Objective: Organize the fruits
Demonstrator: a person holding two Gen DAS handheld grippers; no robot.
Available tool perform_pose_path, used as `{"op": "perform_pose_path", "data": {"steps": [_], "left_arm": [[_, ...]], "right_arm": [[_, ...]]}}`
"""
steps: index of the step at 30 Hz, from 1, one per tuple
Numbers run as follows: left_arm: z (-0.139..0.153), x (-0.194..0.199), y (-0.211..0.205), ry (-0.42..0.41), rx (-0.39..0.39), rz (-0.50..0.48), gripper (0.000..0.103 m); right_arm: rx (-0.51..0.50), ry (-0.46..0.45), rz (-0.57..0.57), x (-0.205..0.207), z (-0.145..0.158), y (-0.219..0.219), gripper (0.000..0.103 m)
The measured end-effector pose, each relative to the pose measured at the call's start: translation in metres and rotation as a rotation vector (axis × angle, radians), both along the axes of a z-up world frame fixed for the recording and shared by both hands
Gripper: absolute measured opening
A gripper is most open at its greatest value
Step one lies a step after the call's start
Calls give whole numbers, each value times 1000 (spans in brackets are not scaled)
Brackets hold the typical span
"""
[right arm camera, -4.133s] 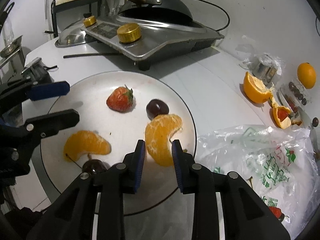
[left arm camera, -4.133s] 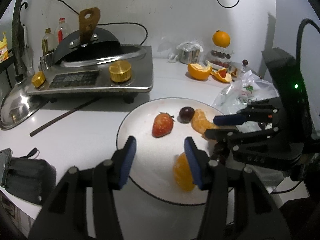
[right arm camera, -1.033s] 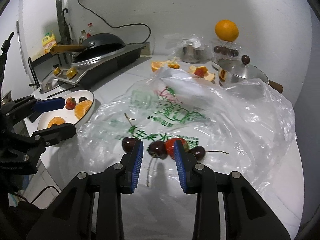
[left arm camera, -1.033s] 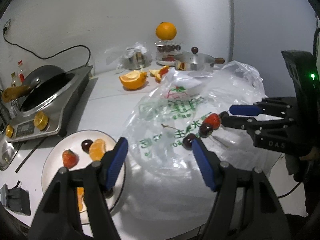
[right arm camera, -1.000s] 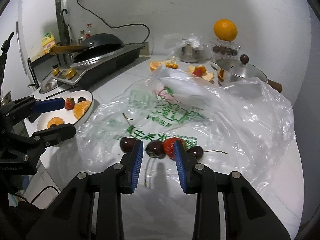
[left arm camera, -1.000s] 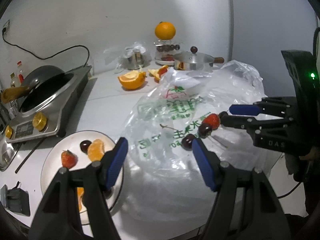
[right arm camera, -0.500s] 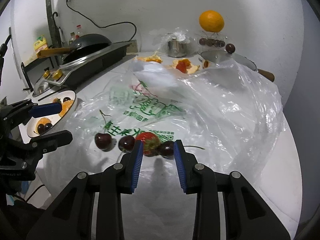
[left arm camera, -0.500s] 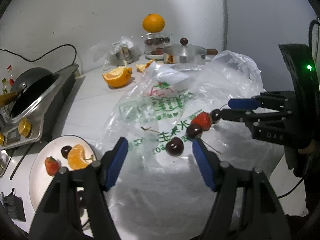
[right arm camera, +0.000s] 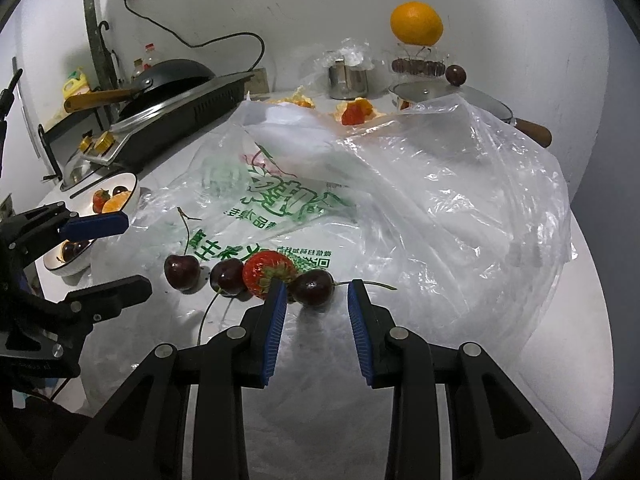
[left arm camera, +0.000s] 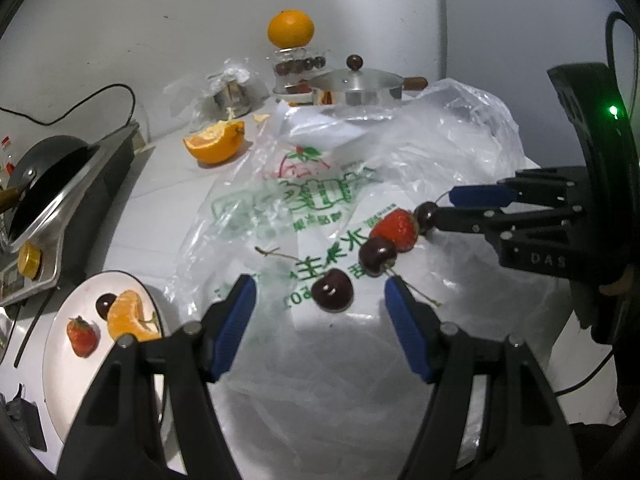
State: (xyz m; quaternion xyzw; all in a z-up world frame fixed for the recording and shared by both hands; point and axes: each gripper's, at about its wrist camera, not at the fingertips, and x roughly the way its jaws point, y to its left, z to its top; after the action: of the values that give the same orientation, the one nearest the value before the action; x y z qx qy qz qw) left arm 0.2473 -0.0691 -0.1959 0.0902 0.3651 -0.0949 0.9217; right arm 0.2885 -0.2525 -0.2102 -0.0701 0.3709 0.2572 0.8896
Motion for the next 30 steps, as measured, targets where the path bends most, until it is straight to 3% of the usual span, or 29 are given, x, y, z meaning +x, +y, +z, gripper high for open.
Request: {"op": "perform_pose_path", "data": {"steps": [9,11,24,30], "left_arm": [[-8,6,-8,1,22,-42,67],[-11,9,-8,12,24,-44,58],[-26,23,-5,59,31,-41,52],[-30,26,-4,75,21,-48,39]], "right_arm": [[-10,15,7,7,-3,3,34],[-17,17,9,8,-4,4,34],[-61,22,19,11,-9,13,34],[-70,13,23,11,-9,15,30]]}}
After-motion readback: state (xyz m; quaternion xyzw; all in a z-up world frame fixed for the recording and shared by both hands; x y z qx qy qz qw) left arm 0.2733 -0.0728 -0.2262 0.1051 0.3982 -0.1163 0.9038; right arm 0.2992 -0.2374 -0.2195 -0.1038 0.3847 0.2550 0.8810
